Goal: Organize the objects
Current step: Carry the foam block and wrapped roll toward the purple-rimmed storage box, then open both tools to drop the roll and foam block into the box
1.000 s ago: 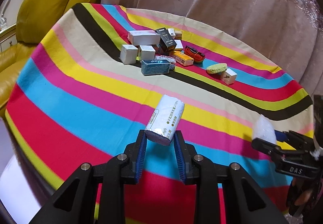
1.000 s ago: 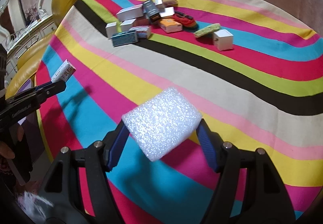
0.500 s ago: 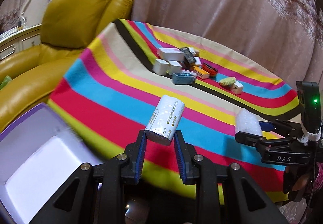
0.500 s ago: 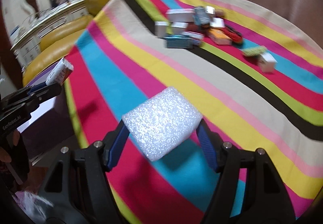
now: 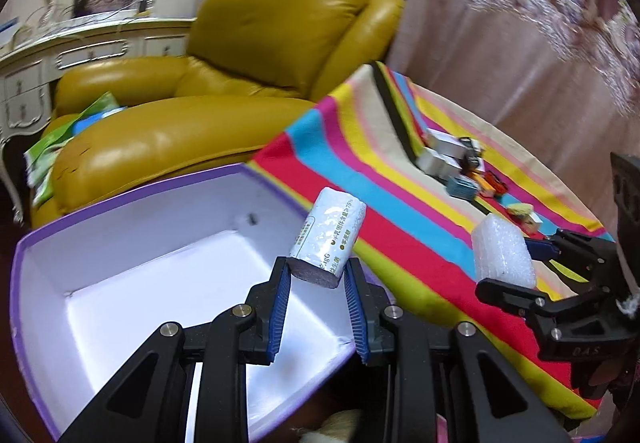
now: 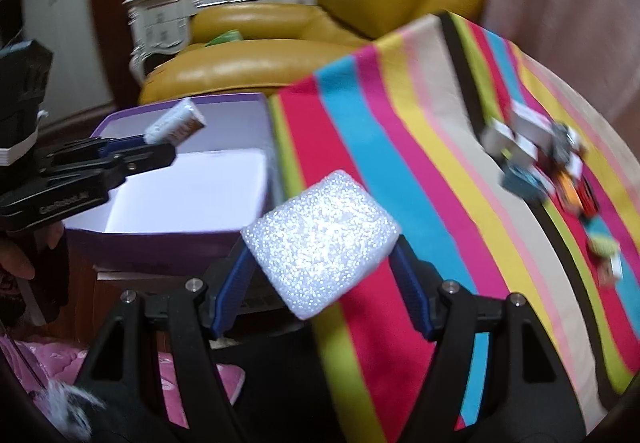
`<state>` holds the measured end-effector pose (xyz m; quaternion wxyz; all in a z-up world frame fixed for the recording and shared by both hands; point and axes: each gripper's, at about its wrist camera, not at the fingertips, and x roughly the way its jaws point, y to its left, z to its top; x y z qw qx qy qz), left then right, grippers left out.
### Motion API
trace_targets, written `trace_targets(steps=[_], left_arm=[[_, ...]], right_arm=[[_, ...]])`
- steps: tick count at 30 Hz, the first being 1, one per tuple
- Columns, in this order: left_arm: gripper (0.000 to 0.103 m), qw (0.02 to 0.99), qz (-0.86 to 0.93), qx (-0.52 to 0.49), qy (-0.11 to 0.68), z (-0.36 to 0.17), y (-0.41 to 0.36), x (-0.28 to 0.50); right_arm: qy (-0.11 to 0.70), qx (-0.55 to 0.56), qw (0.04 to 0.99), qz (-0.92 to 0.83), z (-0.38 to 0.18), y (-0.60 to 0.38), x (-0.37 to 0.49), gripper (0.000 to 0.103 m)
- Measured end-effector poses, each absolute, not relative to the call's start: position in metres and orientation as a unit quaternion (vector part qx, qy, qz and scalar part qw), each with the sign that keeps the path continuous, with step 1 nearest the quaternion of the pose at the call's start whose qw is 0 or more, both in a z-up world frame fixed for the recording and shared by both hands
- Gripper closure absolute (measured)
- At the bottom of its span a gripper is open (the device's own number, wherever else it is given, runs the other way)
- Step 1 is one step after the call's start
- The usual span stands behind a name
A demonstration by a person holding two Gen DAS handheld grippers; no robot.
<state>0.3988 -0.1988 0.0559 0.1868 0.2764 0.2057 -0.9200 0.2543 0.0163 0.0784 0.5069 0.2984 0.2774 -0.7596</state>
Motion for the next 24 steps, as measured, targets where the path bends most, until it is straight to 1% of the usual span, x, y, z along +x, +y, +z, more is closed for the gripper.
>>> trace_targets(steps=[6, 10, 13, 15, 16, 17, 19, 22, 24], left_arm=[[0.074, 0.243, -0.901, 0.285, 0.219, 0.041, -0.230, 0.423], [0.074, 0.278, -0.886, 0.289, 0.232, 0.035, -0.249, 0.436], [0.072, 0.349, -0.862, 0.296, 0.219, 0.033, -0.262, 0.449], [0.059, 0.389, -0.845, 0.301, 0.211, 0.033, -0.268, 0.455], [0.038, 0.408, -0.835, 0.305, 0.209, 0.033, -0.271, 0.456], [0.023, 0.424, -0.827, 0.306, 0.207, 0.033, -0.273, 0.457], [0.020, 0.439, -0.826, 0.293, 0.198, 0.037, -0.270, 0.462], [0.017, 0.431, -0.837, 0.289, 0.172, 0.042, -0.259, 0.454], [0.017, 0.415, -0.844, 0.297, 0.163, 0.043, -0.252, 0.444]], right_arm=[[0.325, 0.277, 0.554, -0.714, 0.074, -0.027, 0.293, 0.032], [0.340, 0.273, 0.580, -0.688, 0.069, -0.059, 0.311, 0.032], [0.333, 0.278, 0.602, -0.670, 0.065, -0.079, 0.321, 0.031], [0.318, 0.294, 0.622, -0.652, 0.060, -0.093, 0.322, 0.028], [0.313, 0.303, 0.624, -0.649, 0.058, -0.097, 0.321, 0.026], [0.302, 0.312, 0.628, -0.646, 0.057, -0.097, 0.319, 0.024], [0.275, 0.323, 0.634, -0.647, 0.057, -0.092, 0.309, 0.022], [0.227, 0.340, 0.627, -0.663, 0.063, -0.076, 0.285, 0.014], [0.178, 0.360, 0.622, -0.672, 0.069, -0.062, 0.262, 0.013]])
